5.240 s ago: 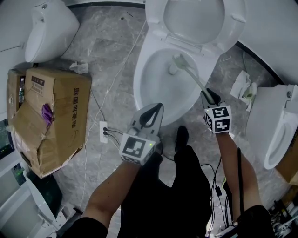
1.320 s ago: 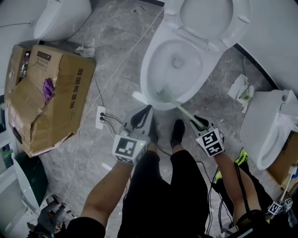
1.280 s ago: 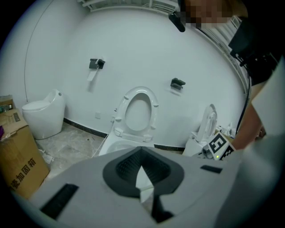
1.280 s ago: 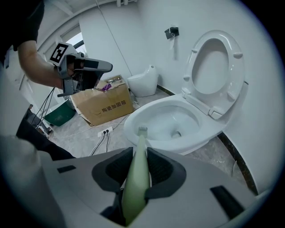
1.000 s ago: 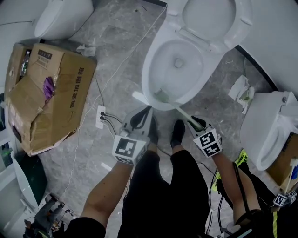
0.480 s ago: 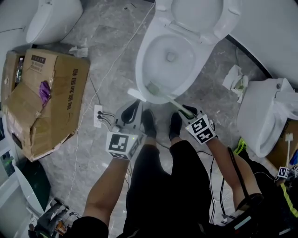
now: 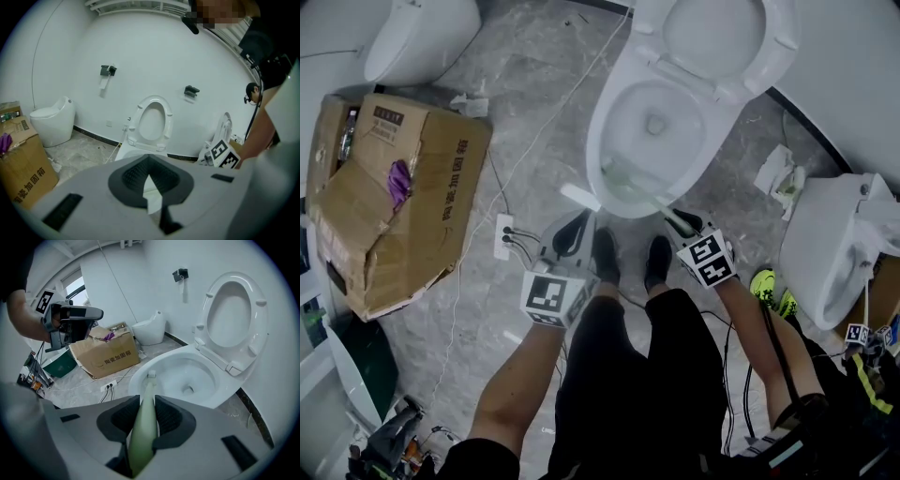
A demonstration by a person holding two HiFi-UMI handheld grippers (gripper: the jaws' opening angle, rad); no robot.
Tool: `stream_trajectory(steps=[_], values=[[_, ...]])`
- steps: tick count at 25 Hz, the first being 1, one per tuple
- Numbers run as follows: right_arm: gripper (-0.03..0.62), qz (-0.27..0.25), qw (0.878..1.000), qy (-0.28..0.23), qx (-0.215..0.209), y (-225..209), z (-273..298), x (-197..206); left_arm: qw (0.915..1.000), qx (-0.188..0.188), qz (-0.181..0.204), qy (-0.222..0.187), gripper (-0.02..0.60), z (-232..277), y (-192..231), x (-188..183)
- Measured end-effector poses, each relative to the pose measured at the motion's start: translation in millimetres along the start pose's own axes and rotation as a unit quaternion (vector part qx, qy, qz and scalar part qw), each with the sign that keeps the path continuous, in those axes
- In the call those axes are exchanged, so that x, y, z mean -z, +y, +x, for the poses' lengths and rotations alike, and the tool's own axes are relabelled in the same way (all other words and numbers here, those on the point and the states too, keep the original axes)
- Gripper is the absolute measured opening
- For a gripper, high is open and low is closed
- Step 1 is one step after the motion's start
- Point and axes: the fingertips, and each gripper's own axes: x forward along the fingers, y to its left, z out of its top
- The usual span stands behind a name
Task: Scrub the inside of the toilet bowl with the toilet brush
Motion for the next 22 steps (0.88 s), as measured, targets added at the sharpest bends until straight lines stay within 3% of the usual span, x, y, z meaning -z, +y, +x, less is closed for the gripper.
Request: stream_trajectory(steps=[4, 22], values=[[0.106, 0.004, 1.000, 0.002, 0.007, -3, 4, -11, 0.9992, 0.027, 0.028, -0.004, 0.009, 1, -5, -9], [0.106, 0.026, 0.999, -0.008, 0.028, -32, 18, -33, 0.9992, 0.032, 0.021, -0.003, 0.009, 20, 4, -19]])
